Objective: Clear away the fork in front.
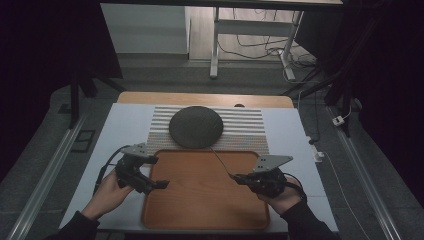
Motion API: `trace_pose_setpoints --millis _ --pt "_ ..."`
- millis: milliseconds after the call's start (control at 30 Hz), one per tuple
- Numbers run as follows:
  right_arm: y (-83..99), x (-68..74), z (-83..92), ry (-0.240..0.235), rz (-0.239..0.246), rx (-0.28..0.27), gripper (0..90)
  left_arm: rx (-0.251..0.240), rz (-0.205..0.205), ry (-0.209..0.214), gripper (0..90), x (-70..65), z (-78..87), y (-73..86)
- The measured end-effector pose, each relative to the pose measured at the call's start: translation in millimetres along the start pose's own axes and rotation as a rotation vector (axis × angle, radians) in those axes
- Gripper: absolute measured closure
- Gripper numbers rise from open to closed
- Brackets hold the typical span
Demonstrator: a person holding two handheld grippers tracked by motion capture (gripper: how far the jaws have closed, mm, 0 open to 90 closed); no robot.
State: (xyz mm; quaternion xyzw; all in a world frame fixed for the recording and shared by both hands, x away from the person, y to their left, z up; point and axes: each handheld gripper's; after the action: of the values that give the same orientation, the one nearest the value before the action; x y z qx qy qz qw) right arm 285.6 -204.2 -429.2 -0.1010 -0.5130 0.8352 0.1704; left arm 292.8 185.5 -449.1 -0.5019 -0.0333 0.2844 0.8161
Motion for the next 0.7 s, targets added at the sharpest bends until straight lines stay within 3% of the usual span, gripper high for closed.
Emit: trace_pose_setpoints --millis 233,367,533,700 --pt "1.7 8.6 -4.3 -0.098 -0.020 -0.020 88.9 0.015 -0.057 0.022 0.0 -4.1 -23.0 -16.3" --pt "2.4 11.7 -9.6 -0.145 -0.016 -0.009 88.9 0.038 -0.119 0.032 0.0 -9.4 -33.7 -20.5" --pt "1.9 14.9 -15.9 -0.209 -0.021 -0.017 88.9 0.060 -0.165 0.097 0.0 -15.2 -43.9 -22.0" --pt "0.8 19.4 -21.5 -0.271 -0.023 -0.011 88.9 0.133 -0.237 0.137 2.1 -22.7 -58.1 -20.2"
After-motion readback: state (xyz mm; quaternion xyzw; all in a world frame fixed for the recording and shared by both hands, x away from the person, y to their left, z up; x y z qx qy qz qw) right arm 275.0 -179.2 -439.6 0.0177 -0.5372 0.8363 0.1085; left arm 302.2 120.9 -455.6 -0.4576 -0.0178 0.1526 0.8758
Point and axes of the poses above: each handheld gripper's, and its own axes: z roughly backward along the jaws, y roughly out of its underside, x roughly to its left, and after that the axes turned 12 degrees about -x, right-handed
